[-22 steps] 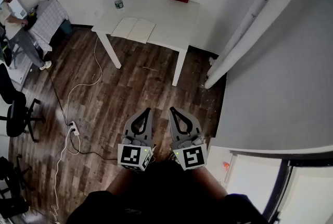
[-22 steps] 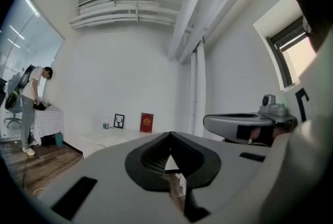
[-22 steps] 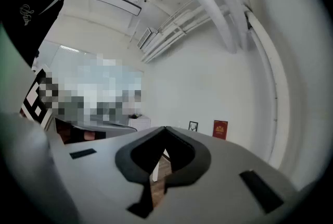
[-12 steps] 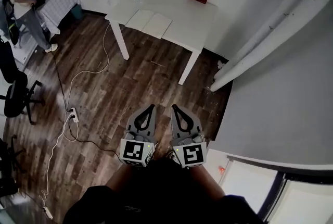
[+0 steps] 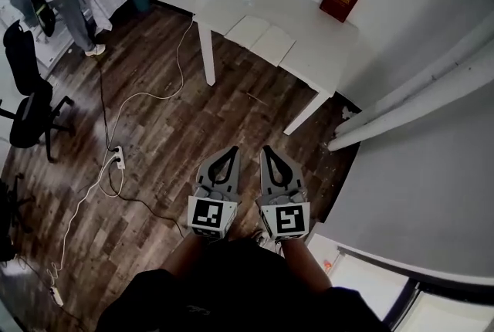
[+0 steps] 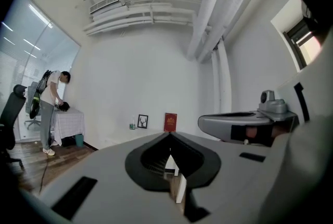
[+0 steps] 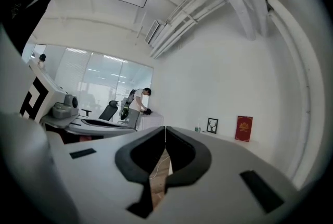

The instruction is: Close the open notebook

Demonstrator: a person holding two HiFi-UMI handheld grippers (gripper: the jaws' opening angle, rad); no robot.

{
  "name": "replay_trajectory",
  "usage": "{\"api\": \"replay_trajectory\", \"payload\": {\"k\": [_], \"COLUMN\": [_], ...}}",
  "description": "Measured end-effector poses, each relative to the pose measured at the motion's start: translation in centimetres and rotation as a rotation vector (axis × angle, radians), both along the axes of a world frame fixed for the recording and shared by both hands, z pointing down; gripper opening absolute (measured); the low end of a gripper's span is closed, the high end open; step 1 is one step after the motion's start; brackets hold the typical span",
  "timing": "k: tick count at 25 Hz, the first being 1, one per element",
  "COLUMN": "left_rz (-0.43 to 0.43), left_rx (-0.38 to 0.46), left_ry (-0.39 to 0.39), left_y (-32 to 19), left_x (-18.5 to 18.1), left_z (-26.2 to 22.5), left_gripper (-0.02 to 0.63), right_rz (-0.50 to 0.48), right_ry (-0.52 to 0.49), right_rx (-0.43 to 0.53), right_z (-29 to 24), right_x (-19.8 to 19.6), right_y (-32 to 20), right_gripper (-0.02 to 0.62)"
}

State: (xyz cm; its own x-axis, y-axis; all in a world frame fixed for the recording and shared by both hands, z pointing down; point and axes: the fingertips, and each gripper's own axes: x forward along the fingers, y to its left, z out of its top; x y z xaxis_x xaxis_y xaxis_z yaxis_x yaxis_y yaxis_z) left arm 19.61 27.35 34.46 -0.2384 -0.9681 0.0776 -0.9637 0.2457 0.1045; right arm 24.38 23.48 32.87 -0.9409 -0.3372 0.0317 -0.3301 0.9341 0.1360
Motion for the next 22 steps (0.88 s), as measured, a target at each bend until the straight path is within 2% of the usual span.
{"api": "replay_trajectory", "payload": {"k": [9, 16, 22], "left_rz": [-0.017, -0.02, -0.014], "left_rx": [-0.011, -0.016, -0.037], "left_ry": [0.02, 0.06, 0.068], "left_y": [2.8, 2.0, -2.4], "left_x": [-8.3, -11.5, -13.5], "left_z": [0.3, 2.1, 3.1], "left_gripper": [0.003, 0.003, 0.003], "right_rz": [-0.035, 0.002, 0.016], "right_ry": [-0.005, 0.031, 0.034], "right_rx": [-0.065, -0.065, -0.081], "right_z": [-0.3, 0.5, 1.6], "right_x": [-9.4, -11.6, -13.7], "right_y": [3.0, 1.4, -3.9], "right_gripper": [0.023, 0.023, 0.023]}}
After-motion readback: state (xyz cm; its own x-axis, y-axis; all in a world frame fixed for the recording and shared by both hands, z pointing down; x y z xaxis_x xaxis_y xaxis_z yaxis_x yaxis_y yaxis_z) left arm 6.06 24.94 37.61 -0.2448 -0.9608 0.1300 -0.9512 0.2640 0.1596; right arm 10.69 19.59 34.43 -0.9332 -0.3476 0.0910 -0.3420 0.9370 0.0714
